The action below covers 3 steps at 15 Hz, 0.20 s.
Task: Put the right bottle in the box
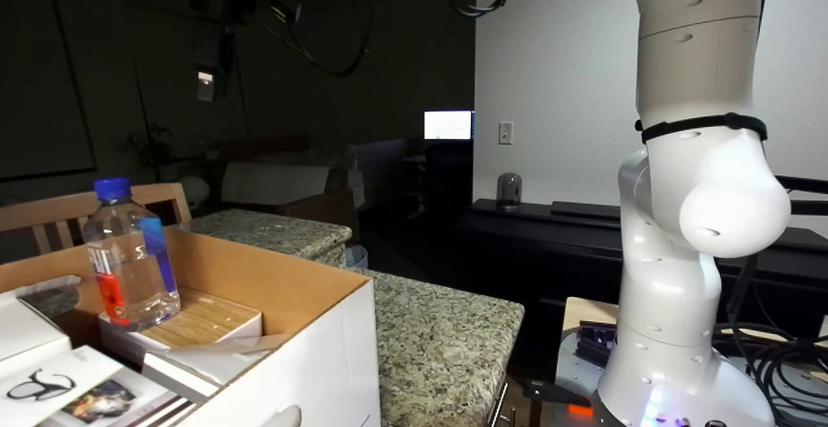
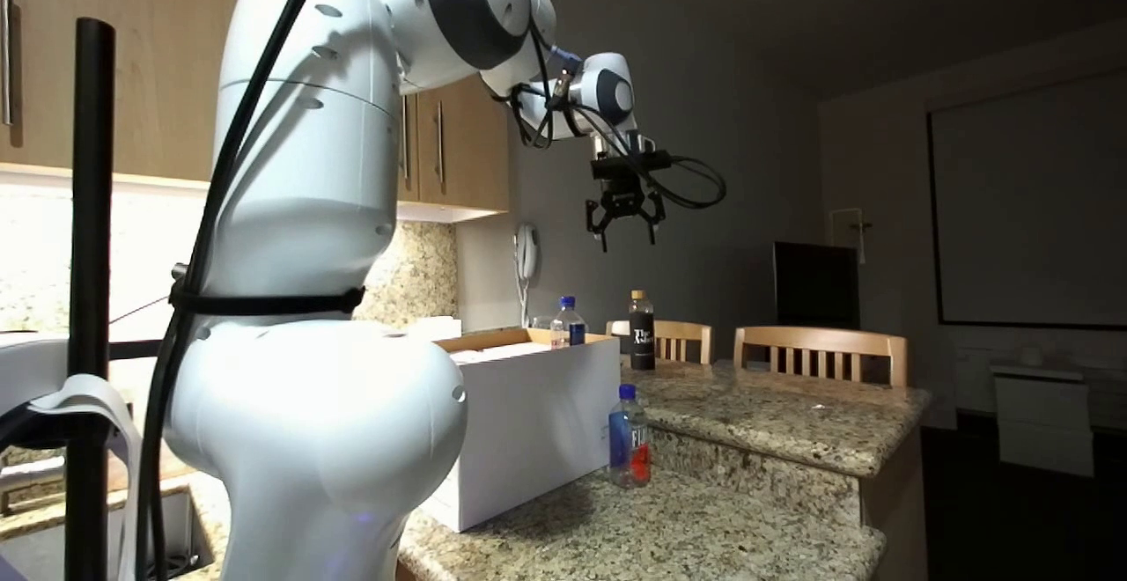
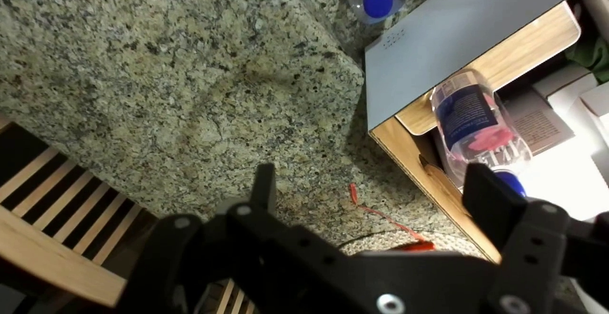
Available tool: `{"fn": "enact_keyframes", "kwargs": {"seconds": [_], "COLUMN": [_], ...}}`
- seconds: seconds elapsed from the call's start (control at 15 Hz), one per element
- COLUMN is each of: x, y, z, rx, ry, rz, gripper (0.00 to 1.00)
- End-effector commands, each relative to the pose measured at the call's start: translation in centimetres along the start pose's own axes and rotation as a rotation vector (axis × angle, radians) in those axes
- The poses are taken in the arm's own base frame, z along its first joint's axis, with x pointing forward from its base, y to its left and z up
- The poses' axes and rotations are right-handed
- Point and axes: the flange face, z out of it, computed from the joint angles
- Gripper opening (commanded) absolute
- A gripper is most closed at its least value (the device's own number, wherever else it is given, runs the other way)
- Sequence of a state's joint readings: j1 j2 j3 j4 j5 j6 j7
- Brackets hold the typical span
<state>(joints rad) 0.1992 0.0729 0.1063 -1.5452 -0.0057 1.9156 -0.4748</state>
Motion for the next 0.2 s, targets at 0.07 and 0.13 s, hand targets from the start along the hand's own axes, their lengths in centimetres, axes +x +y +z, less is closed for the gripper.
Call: {"fn": "enact_keyframes", "kwargs": {"seconds": [0.07,0.13], "x": [0.21,0.25], "y": [-0.02,0.0], "z": [0.13,0.21], "rx": [0.002,0.003], "ry": [-0.002,-0.003], "rz": [-0.001,-0.001], "gripper": [1.0,1.0]}}
